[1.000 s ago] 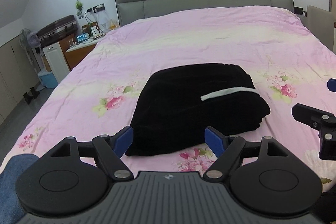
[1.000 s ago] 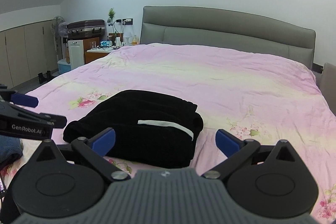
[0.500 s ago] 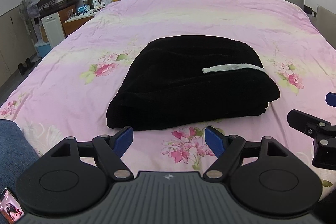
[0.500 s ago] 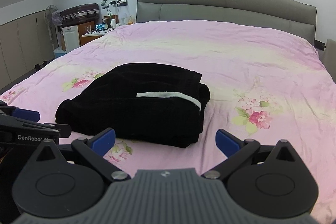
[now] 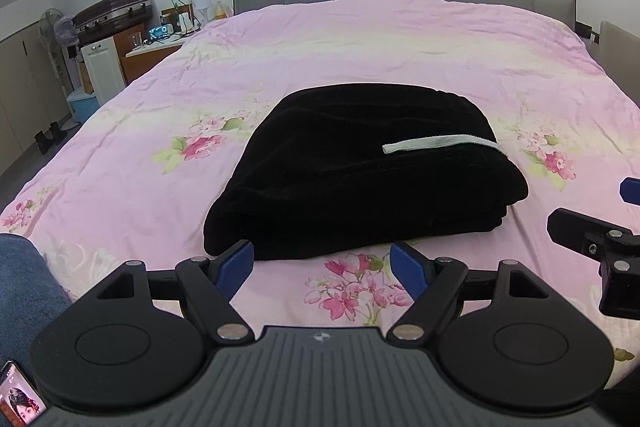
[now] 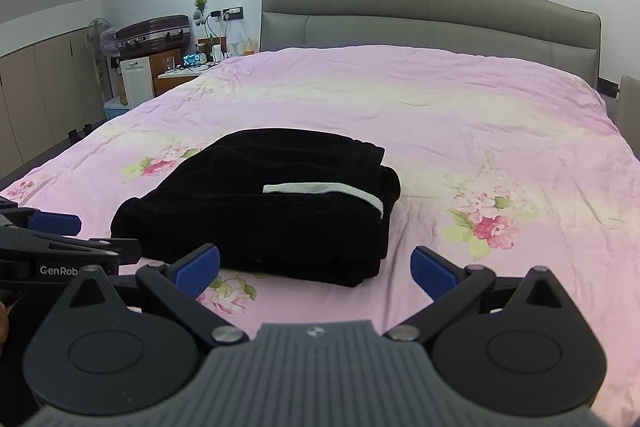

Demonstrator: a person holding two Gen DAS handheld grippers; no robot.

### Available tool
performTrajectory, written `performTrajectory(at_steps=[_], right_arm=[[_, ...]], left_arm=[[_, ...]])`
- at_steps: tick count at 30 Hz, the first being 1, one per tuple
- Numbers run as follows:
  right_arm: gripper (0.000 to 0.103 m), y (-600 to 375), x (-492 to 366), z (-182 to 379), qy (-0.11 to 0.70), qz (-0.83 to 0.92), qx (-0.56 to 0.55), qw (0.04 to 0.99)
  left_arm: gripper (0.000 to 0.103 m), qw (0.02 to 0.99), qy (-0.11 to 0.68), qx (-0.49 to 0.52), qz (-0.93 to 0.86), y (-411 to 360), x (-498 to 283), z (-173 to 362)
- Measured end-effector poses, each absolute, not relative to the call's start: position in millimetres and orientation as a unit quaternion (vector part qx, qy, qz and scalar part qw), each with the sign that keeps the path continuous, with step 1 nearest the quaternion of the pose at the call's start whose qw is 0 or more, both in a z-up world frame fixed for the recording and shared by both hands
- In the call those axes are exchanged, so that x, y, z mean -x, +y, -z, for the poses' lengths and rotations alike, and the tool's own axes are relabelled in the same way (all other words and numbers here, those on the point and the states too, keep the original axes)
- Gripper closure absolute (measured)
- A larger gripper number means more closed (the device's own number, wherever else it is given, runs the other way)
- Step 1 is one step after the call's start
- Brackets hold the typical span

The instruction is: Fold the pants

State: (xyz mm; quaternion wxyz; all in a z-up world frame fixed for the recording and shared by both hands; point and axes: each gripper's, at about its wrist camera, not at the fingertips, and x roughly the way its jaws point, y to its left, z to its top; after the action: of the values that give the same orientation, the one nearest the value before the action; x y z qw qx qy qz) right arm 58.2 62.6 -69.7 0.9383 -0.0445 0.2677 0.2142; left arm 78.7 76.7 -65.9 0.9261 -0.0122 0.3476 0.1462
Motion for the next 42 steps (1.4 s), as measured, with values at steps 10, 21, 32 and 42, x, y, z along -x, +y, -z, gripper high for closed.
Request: performTrajectory(at_steps=[10, 21, 32, 42], right_arm=[[0.005, 63.3, -58.9, 70.8, 0.268, -0.215, 0.048, 0.938], [0.005, 63.4, -59.9, 71.2, 0.269, -0.216, 0.049, 0.937], [0.005, 63.7, -60.0, 71.0, 0.269, -0.216, 0.05, 0.937], [0.005, 62.2, -60.2, 71.1, 0.268, -0.219, 0.054, 0.937]], left_arm=[[0.012, 0.925, 0.351, 0.014, -0.144, 78.0, -79.7, 67.4], [0.012, 0.924, 0.354, 0.014, -0.143, 77.6, -81.0, 69.3], [0.012, 0.924, 0.354, 0.013, -0.143, 77.8, -81.9, 69.6], [0.012, 0.924, 0.355, 0.011, -0.141, 79.3, -82.3, 71.1]])
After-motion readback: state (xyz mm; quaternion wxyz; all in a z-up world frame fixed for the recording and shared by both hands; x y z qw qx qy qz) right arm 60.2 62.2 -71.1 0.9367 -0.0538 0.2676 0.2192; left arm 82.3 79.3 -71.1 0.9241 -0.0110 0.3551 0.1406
